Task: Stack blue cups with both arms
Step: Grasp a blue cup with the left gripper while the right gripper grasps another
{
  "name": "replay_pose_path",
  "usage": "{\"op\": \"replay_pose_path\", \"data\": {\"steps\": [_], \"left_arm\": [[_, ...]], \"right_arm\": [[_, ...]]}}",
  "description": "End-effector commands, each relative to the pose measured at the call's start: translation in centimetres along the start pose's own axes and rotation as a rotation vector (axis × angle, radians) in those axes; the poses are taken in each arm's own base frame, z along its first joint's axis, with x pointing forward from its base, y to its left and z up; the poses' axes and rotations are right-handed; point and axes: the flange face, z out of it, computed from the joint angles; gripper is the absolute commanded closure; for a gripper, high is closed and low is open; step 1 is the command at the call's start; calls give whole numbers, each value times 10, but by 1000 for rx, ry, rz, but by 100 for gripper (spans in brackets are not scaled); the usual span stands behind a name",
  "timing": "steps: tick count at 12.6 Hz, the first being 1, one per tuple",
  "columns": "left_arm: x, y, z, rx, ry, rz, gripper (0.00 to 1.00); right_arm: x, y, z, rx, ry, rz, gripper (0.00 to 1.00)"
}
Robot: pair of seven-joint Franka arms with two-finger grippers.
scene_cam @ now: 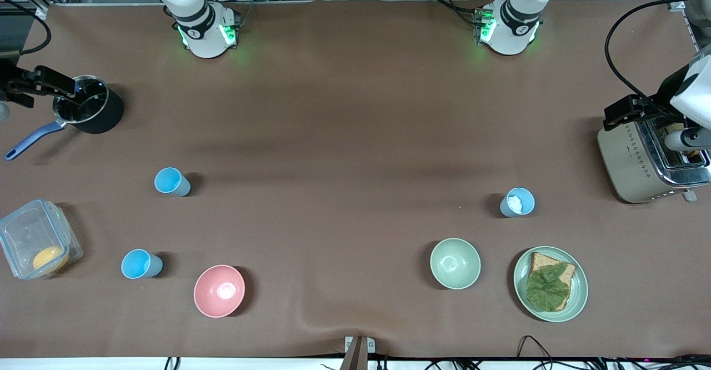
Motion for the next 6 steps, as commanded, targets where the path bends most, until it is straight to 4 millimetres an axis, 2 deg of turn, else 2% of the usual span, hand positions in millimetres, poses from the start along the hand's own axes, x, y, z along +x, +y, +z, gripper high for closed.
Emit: {"op": "replay_pose_path", "data": {"steps": [1, 4, 6], "left_arm": [[-2, 0, 1, -12, -15, -19, 0], [4, 3, 11, -6, -31, -17, 0], [12, 5, 25, 5, -53, -2, 0]], "right_arm": [[0, 0, 2, -4, -9, -7, 0], [4, 1, 10, -2, -28, -7, 0], [5, -1, 10, -3, -28, -9, 0]]}}
